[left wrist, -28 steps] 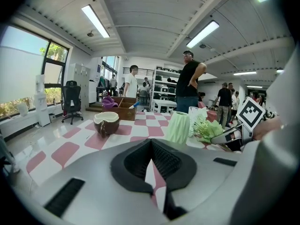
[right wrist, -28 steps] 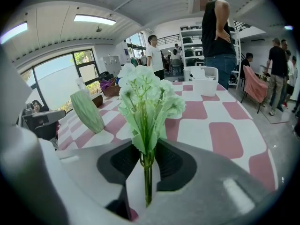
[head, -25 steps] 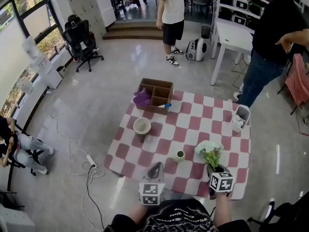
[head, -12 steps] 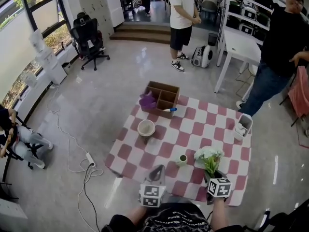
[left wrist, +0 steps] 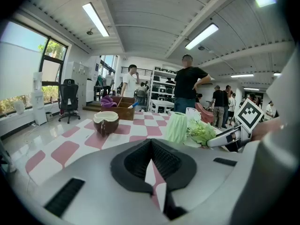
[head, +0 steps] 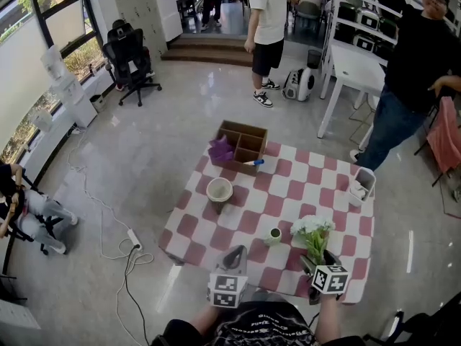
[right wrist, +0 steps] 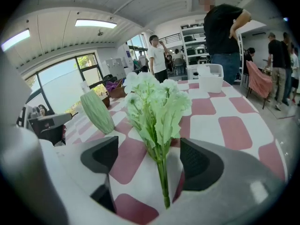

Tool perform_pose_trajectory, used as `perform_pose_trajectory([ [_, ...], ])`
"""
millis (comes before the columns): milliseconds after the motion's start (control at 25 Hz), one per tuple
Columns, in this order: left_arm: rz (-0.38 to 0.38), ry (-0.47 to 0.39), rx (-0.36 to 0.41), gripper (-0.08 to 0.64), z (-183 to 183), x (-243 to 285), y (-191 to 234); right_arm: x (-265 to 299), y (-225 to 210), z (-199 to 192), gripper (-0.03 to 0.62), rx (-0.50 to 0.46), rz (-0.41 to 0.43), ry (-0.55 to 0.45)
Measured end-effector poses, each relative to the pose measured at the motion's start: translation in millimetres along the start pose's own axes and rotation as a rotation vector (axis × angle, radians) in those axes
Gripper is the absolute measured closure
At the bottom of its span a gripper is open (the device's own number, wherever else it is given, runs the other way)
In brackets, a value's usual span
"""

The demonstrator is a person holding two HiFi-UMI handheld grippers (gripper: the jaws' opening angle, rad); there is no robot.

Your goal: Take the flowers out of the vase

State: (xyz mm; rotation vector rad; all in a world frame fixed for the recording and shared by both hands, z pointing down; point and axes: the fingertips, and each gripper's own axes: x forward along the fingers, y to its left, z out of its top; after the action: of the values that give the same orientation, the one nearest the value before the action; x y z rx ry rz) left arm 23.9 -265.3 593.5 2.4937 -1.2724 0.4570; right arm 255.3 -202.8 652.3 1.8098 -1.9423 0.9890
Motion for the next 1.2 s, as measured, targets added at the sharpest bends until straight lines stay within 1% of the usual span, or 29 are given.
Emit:
perform_pose_trajectory([
  [120,-0.01,0.0,-0.001,0.549,0,-2,-1,-12,2,15,0.176,0.012,-0.006,-0.069],
  [320,-0.038,-0.016,0.016,0.549,8,-3,-4,-36,13,47,0.172,-0.022,-0.003,-0.199],
  [520,-0.055,-0.026,0.034,0.549,13,-7,-6,-62,34,75,0.173,-0.059,0.026,-0.318],
  [640,-0.059,-0.033,0.033,0.549,13,-7,-4,-72,43,84,0.175,-0.055,0.04,-0.366],
  [760,-0.063,-0.041,0.039,0.549,16,-9,-4,-79,52,86,0.178,-0.067,0.052,-0.39],
  [960,-0.08,-0.055,0.054,0.549,22,-12,-6,-87,61,83,0.273,-0.093,0.04,-0.407],
  [1040,-0.087,-0.057,0.06,0.549,23,-14,-7,-88,65,81,0.327,-0.114,0.038,-0.401],
  [1120,-0.093,-0.057,0.063,0.549,22,-15,-9,-88,69,78,0.345,-0.138,0.037,-0.394],
  [1200,-0.095,-0.057,0.061,0.549,21,-15,-10,-87,72,77,0.382,-0.145,0.028,-0.394],
])
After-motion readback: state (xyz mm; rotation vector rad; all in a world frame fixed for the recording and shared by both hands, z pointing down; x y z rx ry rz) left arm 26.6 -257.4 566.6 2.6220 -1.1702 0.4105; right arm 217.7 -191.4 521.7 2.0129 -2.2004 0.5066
